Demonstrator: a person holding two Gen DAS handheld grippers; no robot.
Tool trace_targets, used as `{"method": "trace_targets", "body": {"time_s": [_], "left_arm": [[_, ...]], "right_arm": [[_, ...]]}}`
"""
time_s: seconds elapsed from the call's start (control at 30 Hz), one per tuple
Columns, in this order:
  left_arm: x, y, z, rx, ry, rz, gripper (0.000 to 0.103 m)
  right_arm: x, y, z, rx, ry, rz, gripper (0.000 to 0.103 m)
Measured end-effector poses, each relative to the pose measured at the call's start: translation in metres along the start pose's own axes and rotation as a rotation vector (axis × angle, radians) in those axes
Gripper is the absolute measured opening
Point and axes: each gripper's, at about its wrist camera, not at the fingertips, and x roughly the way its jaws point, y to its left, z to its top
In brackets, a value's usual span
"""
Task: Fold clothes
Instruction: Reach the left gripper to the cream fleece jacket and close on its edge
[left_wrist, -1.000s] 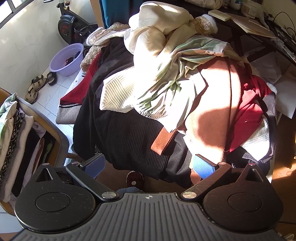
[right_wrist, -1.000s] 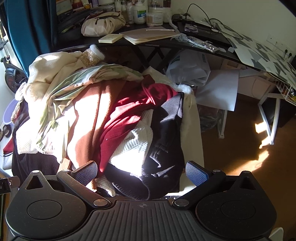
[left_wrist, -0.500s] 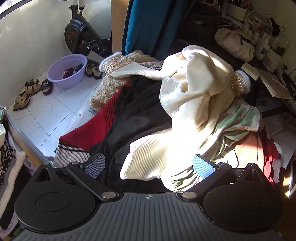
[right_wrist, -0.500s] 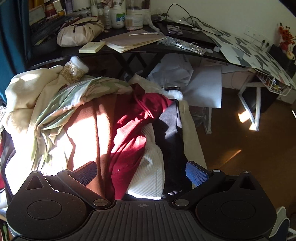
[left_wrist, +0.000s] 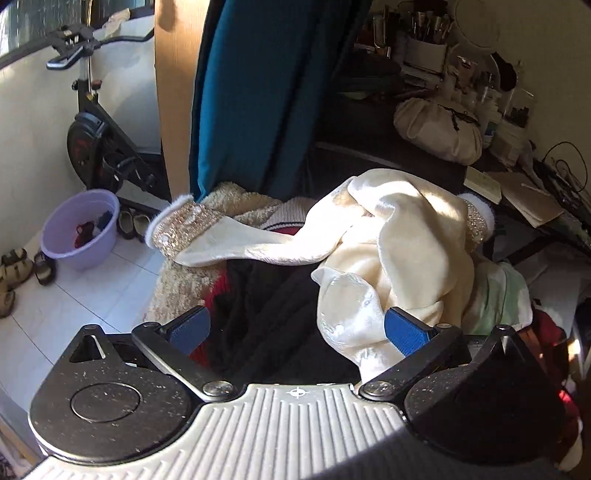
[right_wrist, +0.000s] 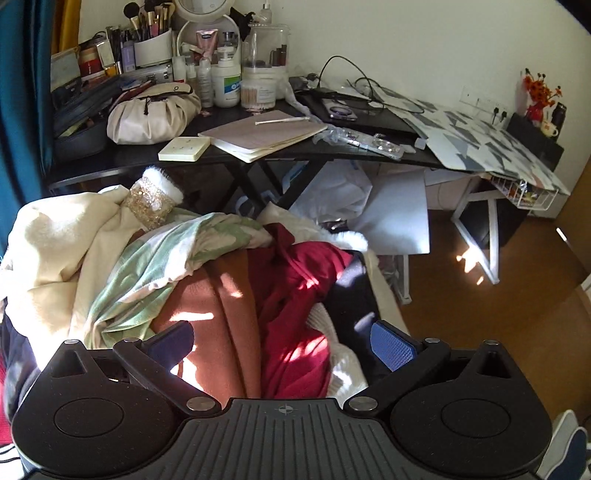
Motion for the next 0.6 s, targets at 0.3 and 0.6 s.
{"method": "trace_targets", "body": {"time_s": [0.3, 0.6], "left_arm": [[0.094, 0.008, 0.019, -0.177, 0.139, -0.082, 0.103], [0.162, 0.007, -0.021, -0.099, 0.345, 0.022, 0.103]], "right_arm": [[0.01, -0.011, 0.002, 0.143, 0.02, -0.061, 0.102], [0.015, -0.017, -0.007, 0.168, 0.063, -0.133, 0.102]]}}
